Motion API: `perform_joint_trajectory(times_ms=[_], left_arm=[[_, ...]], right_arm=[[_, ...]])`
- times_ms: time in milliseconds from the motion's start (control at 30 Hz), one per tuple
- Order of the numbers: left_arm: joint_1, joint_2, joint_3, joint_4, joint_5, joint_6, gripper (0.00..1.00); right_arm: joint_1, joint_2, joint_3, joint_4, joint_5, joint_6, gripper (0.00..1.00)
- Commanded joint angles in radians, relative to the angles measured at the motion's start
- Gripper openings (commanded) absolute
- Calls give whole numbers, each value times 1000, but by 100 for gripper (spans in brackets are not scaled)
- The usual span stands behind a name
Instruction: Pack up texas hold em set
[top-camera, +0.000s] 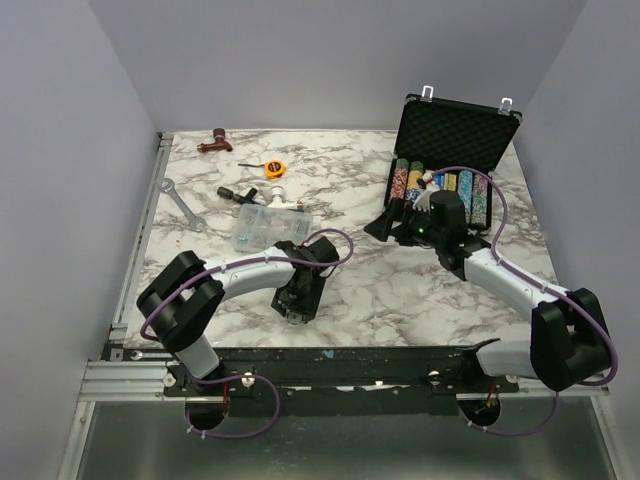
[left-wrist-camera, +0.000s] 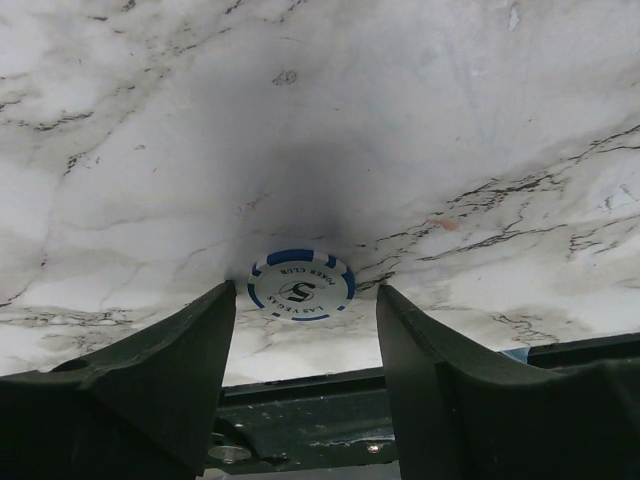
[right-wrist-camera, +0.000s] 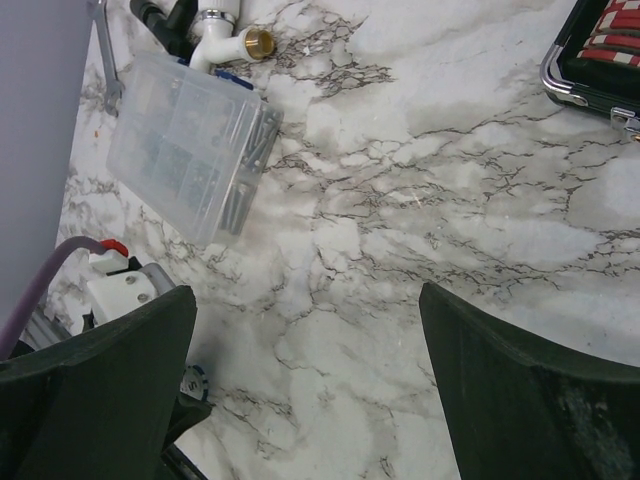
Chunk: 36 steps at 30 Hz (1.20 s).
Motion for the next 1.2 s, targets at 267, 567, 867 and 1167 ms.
perform_joint_trajectory(times_ms=[267,567,867,1167], left_arm=[[-23,44,7,-21,-62,2,55],[-23,68,13,-16,-67,22,49],[-24,38,8,-10,-81,29,36],[-23,-33,77,-22,-122,70,25]], right_arm=[[-3,19,-8,-17,23,7,95],[-1,13,-7,-30,32,7,95],[-1,37,-6,-45,51,17,95],[-1,30,-14,-84,120,27,95]])
